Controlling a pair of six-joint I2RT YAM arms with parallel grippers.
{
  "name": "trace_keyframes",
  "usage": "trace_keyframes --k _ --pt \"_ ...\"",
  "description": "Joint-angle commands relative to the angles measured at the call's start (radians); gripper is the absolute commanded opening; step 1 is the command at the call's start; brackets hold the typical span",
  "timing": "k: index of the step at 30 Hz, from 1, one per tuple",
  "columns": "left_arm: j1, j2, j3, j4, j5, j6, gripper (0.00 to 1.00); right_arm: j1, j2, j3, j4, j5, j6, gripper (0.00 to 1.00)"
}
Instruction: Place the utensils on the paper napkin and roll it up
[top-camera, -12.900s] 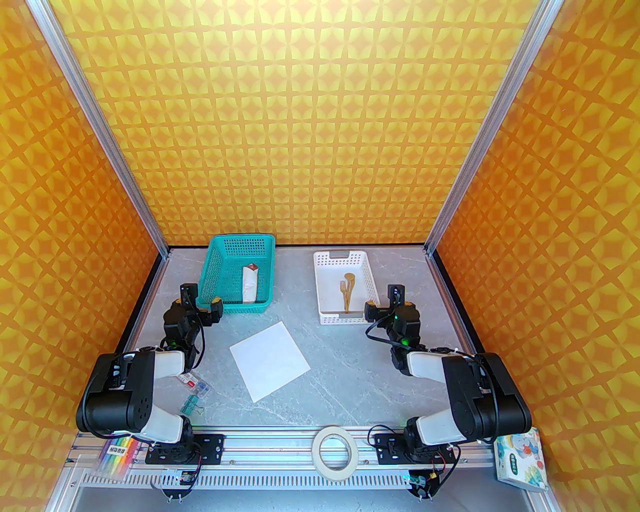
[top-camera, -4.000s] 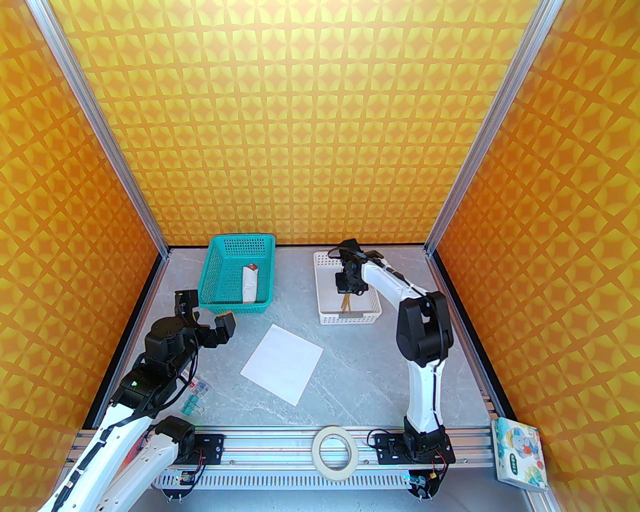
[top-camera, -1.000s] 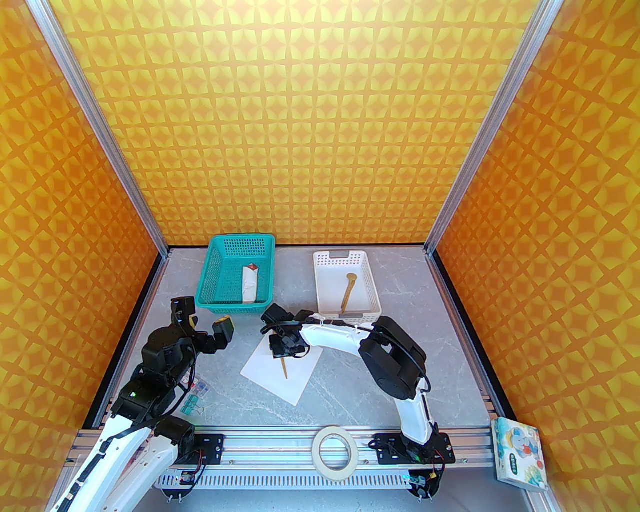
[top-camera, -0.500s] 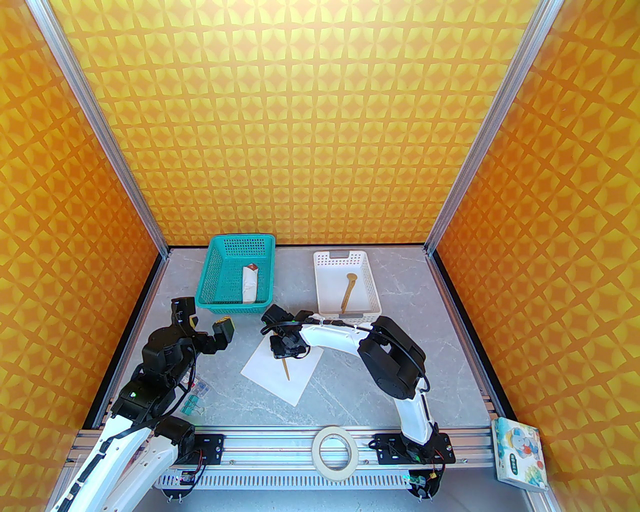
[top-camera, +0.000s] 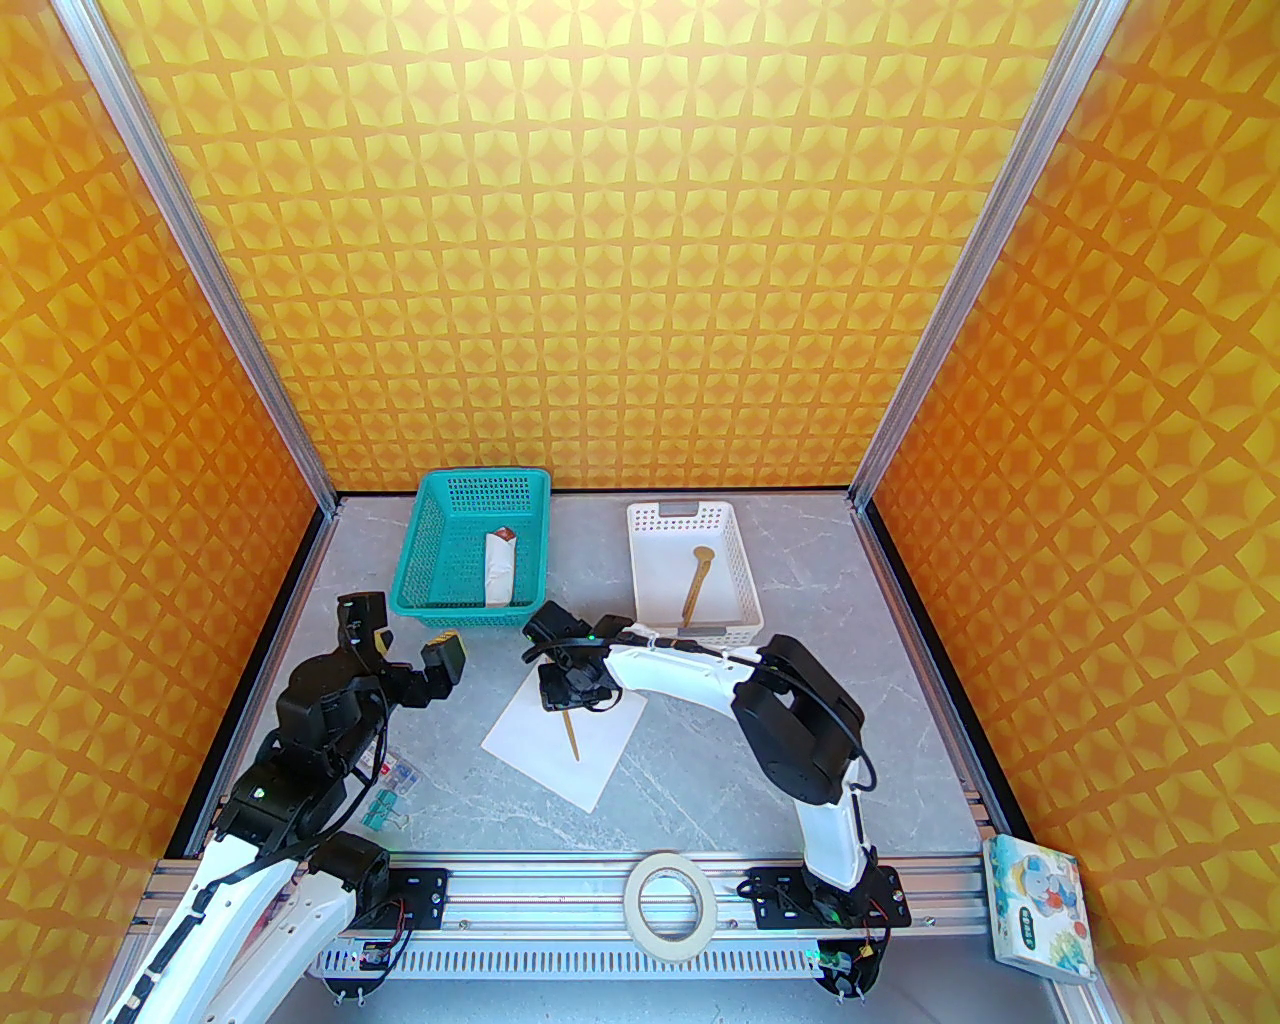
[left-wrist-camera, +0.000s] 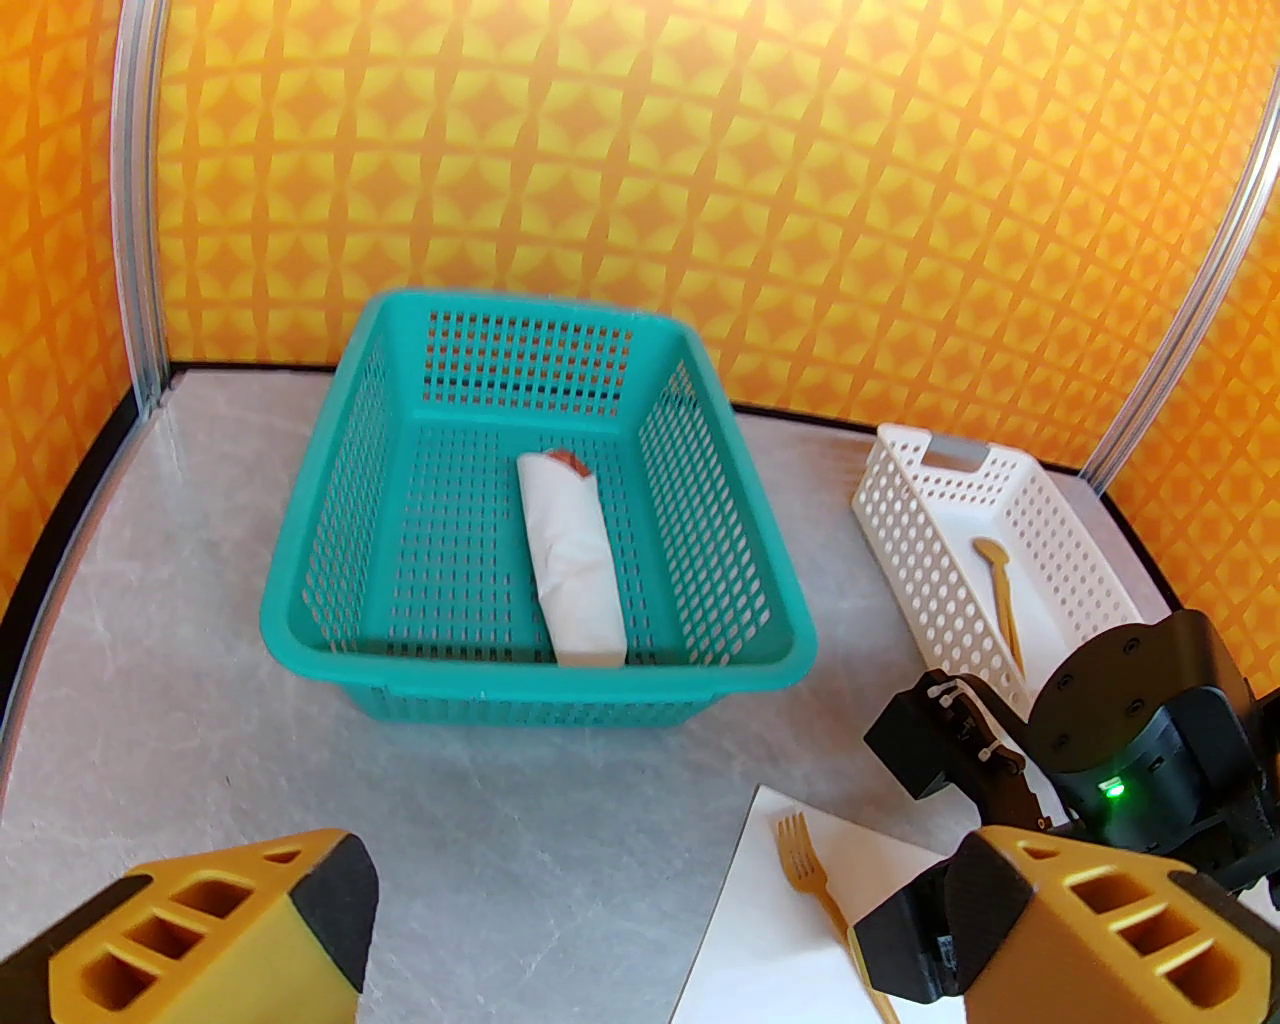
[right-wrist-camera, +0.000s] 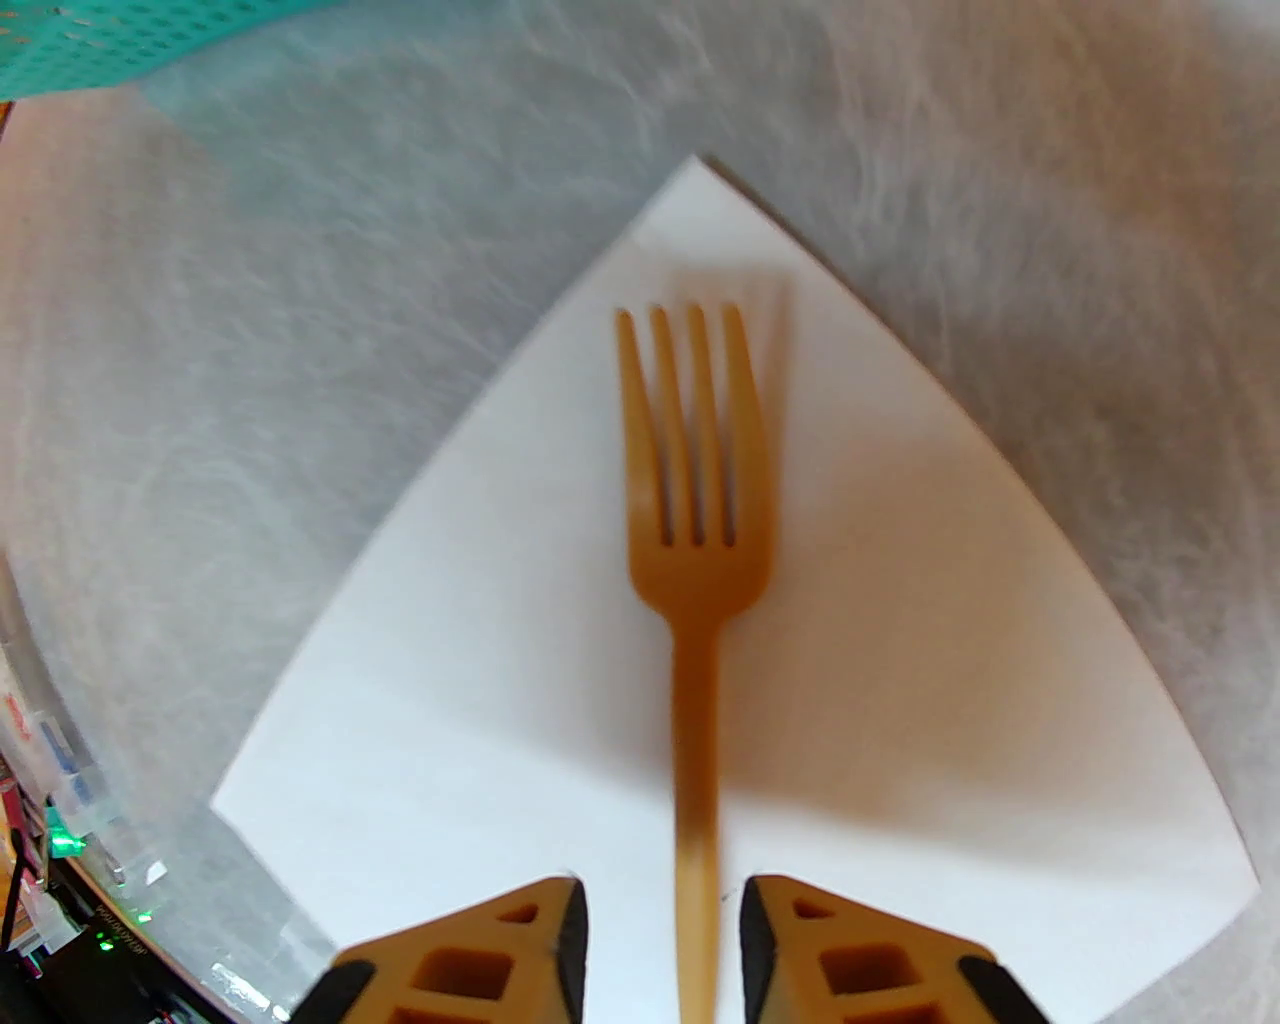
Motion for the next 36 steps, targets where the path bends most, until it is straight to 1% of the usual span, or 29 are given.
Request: trace_keyframes --k 1,7,14,18,21,27,30,32,36 --pt "0.009 -0.03 0.041 -0.011 -0.018 0.052 0.99 0.006 -0.064 0.038 -0.037 0.047 -0.034 0.36" --pt "0.008 -0.101 0.046 0.037 -0.007 0.146 0.99 -0.011 -0.122 0.077 -0.089 0.105 -0.081 0.4" --pt "0.007 -0.183 0.027 0.109 0.03 0.27 0.99 -0.093 -0.21 0.078 -0.126 0.145 -0.132 0.43" --pt "0.007 -0.193 0.036 0.113 0.091 0.363 0.99 -0.166 -0.254 0.065 -0.142 0.163 -0.17 0.47" --pt "0.008 -0.193 0.039 0.116 0.176 0.444 0.99 -0.237 -0.277 0.053 -0.147 0.154 -0.188 0.49" --pt "0.008 -0.192 0.01 0.143 0.244 0.512 0.99 -0.377 -0.289 0.042 -0.155 0.125 -0.215 0.51" --pt "0.008 -0.195 -0.013 0.125 0.324 0.584 0.99 -0.431 -0.279 0.044 -0.16 0.125 -0.23 0.53" --pt "0.008 -0.195 -0.029 0.119 0.344 0.615 0.99 -0.465 -0.266 0.048 -0.156 0.125 -0.237 0.54" --pt "0.007 -0.196 -0.043 0.111 0.348 0.628 0.99 -0.52 -0.211 0.073 -0.154 0.119 -0.246 0.56"
